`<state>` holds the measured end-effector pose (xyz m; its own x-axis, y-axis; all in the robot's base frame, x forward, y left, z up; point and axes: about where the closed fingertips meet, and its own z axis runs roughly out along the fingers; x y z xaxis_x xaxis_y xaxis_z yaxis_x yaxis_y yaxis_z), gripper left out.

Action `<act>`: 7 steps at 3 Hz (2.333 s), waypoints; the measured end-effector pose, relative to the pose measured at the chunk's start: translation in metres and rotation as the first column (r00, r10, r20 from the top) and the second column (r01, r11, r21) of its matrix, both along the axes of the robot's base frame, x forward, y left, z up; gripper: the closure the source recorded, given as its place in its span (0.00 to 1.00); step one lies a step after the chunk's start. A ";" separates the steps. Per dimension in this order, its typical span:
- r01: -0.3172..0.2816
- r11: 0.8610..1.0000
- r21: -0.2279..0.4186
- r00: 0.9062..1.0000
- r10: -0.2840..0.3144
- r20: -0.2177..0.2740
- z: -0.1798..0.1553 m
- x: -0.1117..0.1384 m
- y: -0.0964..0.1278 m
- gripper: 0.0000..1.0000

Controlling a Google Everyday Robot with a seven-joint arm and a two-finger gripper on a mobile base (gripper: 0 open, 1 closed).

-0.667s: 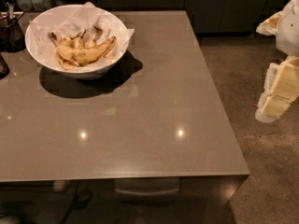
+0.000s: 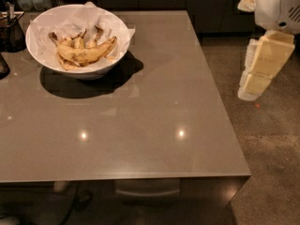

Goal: Pick banana from white bowl

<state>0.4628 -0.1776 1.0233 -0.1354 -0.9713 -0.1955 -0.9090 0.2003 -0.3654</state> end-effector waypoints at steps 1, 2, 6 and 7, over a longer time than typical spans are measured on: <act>-0.077 0.996 -0.051 0.997 0.077 0.014 0.012 0.020 0.026 0.00; -0.168 0.983 -0.069 0.984 0.172 0.043 0.024 0.035 0.051 0.00; -0.275 0.956 -0.104 0.959 0.280 0.035 0.035 0.104 0.090 0.00; -0.365 0.921 -0.134 0.927 0.373 0.039 0.035 0.135 0.127 0.00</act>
Offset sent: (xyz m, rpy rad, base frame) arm 0.0478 0.0729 0.0235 -0.1069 -0.0119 0.2906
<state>0.5980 -0.0511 1.0580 0.2461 -0.9668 -0.0686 -0.8842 -0.1950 -0.4244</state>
